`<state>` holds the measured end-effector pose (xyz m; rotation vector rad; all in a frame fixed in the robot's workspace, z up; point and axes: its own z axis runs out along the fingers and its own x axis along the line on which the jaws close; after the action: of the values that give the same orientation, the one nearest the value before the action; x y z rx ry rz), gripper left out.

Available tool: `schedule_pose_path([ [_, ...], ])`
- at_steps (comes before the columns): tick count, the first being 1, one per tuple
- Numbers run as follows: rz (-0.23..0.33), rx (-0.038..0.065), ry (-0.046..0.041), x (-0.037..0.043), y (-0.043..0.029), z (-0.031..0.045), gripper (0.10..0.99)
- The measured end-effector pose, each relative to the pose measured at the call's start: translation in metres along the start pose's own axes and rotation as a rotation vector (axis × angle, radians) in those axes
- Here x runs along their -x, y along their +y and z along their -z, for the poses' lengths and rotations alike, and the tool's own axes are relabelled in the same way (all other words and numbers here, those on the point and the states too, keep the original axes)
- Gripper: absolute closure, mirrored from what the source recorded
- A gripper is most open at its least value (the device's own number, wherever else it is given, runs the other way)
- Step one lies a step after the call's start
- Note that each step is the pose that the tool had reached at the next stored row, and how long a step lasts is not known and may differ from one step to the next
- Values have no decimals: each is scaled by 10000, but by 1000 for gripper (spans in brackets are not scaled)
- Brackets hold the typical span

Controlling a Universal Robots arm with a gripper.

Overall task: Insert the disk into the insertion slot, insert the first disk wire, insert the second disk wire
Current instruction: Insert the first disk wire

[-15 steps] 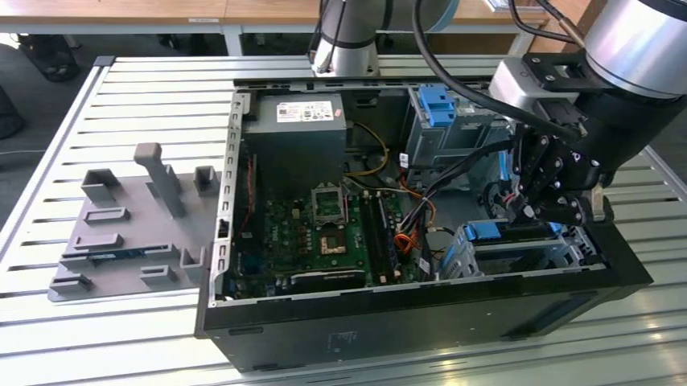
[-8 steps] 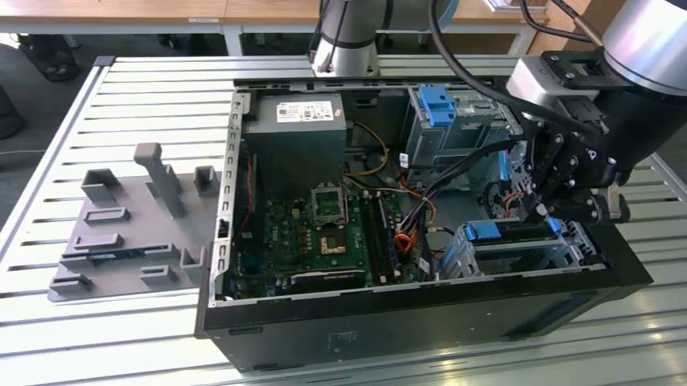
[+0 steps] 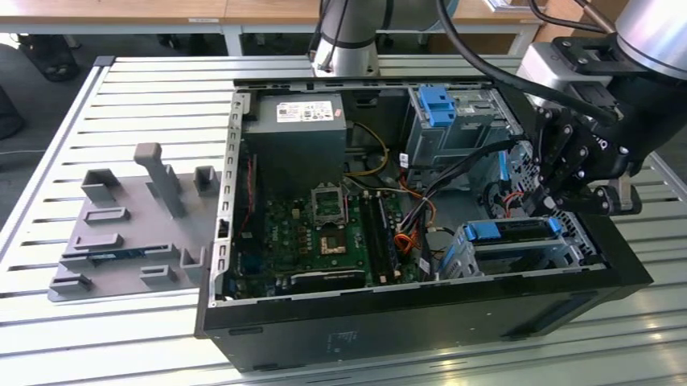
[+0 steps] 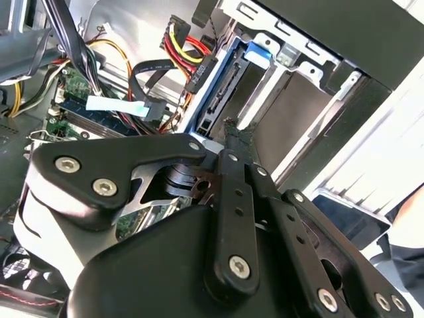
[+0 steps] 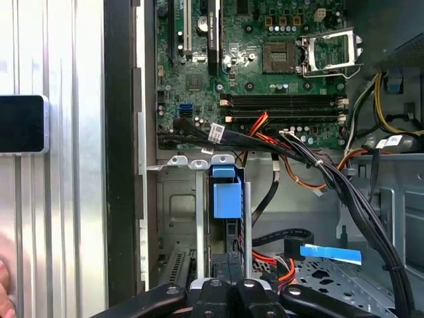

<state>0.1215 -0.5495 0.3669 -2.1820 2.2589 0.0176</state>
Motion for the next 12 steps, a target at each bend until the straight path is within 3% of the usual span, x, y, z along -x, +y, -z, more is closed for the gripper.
schedule_pose_path([
  [12,-166,-1,1,81,-95,-4,980],
])
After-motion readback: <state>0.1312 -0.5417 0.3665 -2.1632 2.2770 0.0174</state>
